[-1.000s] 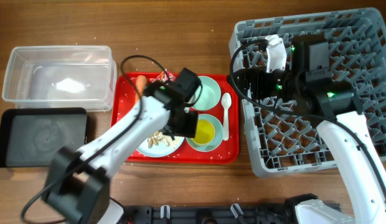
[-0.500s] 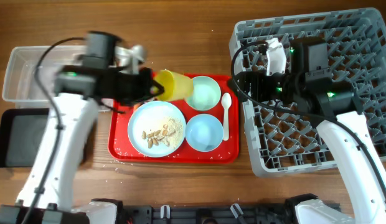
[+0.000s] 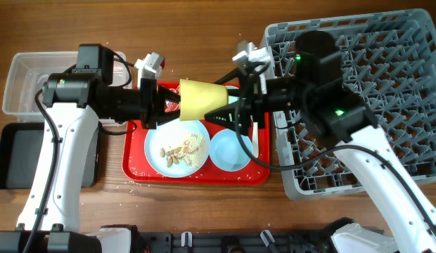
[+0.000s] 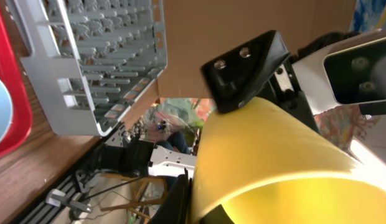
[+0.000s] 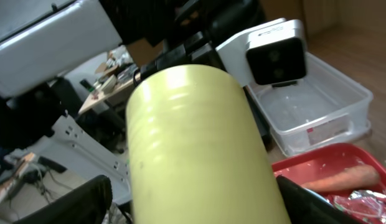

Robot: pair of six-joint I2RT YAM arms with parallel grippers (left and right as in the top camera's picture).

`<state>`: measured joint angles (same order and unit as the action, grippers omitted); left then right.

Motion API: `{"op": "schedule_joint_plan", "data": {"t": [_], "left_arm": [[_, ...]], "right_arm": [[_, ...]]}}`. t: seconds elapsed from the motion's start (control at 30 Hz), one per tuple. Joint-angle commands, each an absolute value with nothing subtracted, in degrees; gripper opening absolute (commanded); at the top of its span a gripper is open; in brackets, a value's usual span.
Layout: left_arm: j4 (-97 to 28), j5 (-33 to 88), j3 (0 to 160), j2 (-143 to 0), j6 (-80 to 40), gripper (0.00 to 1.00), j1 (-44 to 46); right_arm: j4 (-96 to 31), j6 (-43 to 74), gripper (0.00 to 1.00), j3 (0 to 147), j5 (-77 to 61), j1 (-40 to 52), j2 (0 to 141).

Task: Sort waste into correct bins and load items into the dishwasher rack
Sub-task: 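Hand the yellow cup from the left gripper to the right gripper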

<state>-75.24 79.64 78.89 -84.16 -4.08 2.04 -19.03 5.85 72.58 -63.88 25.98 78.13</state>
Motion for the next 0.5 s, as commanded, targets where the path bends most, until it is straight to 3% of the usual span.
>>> {"op": "schedule_joint_plan", "data": {"t": [0.0,0.07,0.1,0.13,0.17,0.27,0.37,0.47], "left_arm": [[-74.39,81.58,79.02,-84.31,-2.96,0.04,3.27],[-73.89,81.52,79.02,-84.31,-2.96,0.06,3.09],[-73.43,81.38,79.02,-84.31,-2.98,0.29,3.09],[-72.49,81.28,79.02,-84.31,-2.98,0.75,3.09],[-71.35,80.79,79.02,-84.31,-3.01,1.00,3.09],[-68.66,71.75,79.02,-84.31,-3.01,1.00,3.09],[-68.51,60.49,79.02,-84.33,-3.46,1.00,3.09],[-68.53,59.46,79.02,-84.33,-3.44,1.00,3.09]], "right_arm": [[-18.87,6.07,0.60,73.38,-64.77,27.42,79.72],[-18.68,6.02,0.49,73.38,-63.61,27.29,79.22],[-18.87,6.04,0.49,73.38,-62.50,26.96,78.83],[-19.66,6.04,0.48,73.38,-60.36,26.17,77.87],[-21.56,6.24,0.48,73.38,-56.62,24.73,76.58],[-30.28,6.66,0.48,73.41,-44.07,19.16,72.20],[-42.70,11.99,0.48,73.41,-18.35,12.16,67.88],[-56.01,23.05,0.48,73.38,-0.10,11.27,70.30]]}}
